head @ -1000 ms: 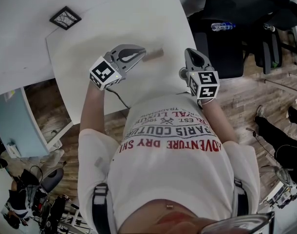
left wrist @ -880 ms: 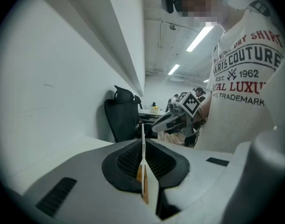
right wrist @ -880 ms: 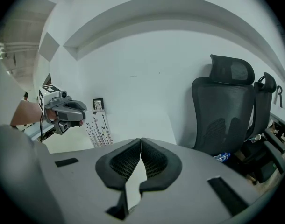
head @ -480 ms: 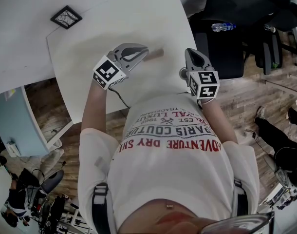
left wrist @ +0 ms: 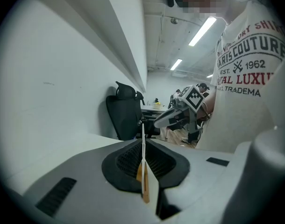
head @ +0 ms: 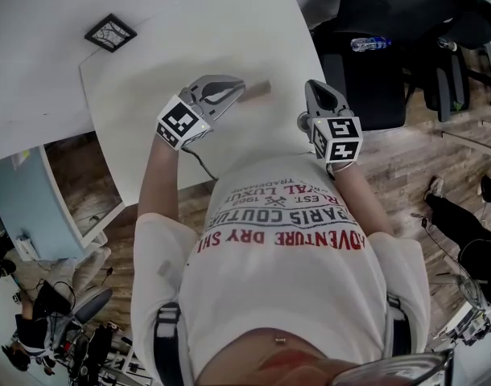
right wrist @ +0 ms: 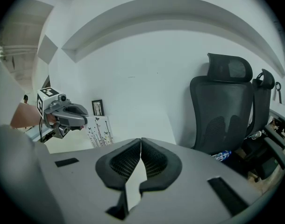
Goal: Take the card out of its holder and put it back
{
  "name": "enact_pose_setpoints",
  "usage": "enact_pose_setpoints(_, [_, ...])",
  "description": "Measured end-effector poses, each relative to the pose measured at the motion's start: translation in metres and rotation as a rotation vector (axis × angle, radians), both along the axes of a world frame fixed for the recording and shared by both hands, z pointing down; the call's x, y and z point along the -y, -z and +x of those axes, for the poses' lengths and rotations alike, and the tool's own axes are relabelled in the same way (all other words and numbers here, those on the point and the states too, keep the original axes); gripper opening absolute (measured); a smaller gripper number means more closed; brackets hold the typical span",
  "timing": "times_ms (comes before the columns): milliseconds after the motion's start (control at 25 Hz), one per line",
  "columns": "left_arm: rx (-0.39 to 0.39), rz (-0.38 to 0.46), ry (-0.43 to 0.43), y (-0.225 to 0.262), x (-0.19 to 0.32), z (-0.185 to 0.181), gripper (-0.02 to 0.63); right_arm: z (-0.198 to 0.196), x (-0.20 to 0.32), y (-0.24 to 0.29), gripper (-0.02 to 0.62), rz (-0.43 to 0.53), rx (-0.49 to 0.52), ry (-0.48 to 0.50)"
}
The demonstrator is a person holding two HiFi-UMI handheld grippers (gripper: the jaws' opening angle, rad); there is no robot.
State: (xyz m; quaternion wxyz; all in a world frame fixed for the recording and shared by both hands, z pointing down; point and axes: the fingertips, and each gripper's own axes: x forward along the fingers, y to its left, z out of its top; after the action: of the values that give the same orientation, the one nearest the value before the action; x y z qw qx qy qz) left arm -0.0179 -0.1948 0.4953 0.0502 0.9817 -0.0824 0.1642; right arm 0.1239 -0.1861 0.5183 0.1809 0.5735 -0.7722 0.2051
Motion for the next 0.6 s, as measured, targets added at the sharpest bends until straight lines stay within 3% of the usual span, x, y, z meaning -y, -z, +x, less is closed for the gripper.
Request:
enact_pose_setpoints(280, [-0.017, -0.014, 0.024, -0.012, 0.0, -0.001, 0.037, 0.003, 0.001, -0.004, 0.026, -0.012, -0.009, 0.006])
enact_pose_setpoints(600, [0.029, -0.028, 0.019, -0.039, -0.008, -0.003, 0.037, 0.002, 0.0, -0.003, 0.026, -0.011, -0.024, 0.018])
